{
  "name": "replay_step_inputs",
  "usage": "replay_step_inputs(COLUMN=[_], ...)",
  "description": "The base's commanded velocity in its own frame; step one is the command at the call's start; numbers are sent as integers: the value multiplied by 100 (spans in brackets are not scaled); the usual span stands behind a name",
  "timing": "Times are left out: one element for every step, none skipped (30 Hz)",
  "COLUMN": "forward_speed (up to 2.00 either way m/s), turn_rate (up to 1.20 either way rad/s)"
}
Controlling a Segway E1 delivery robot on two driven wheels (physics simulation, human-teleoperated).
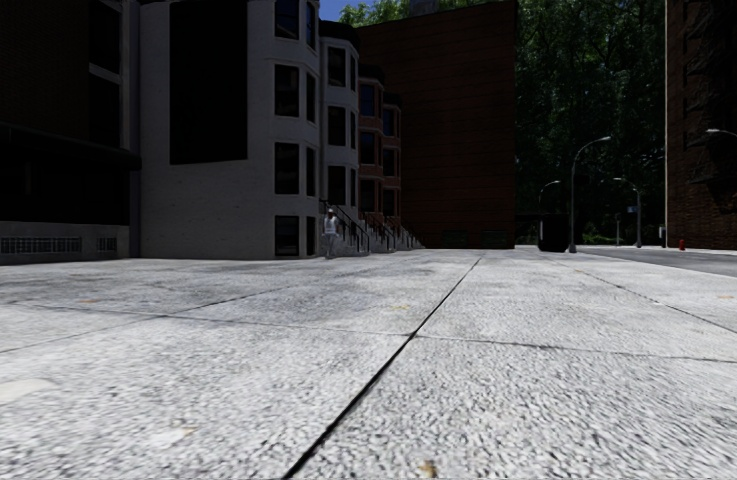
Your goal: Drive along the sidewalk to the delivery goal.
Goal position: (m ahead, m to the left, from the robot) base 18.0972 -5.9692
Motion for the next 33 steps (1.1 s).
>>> replay_step_inputs(forward_speed=[200, 200, 200, 200, 200, 200, 200, 200, 200, 200, 200, 200, 200, 200, 200, 200, 200, 200, 200, 200, 200, 200, 200, 200, 200, 200, 200, 200, 200, 200, 200, 200, 200], turn_rate=[0, 0, 0, 0, 0, 0, 0, 0, 0, 0, 0, -29, -75, -95, -95, -120, -120, -120, -120, -110, -110, -63, -12, -2, 0, 0, 0, 0, 0, 0, 0, 0, 0])
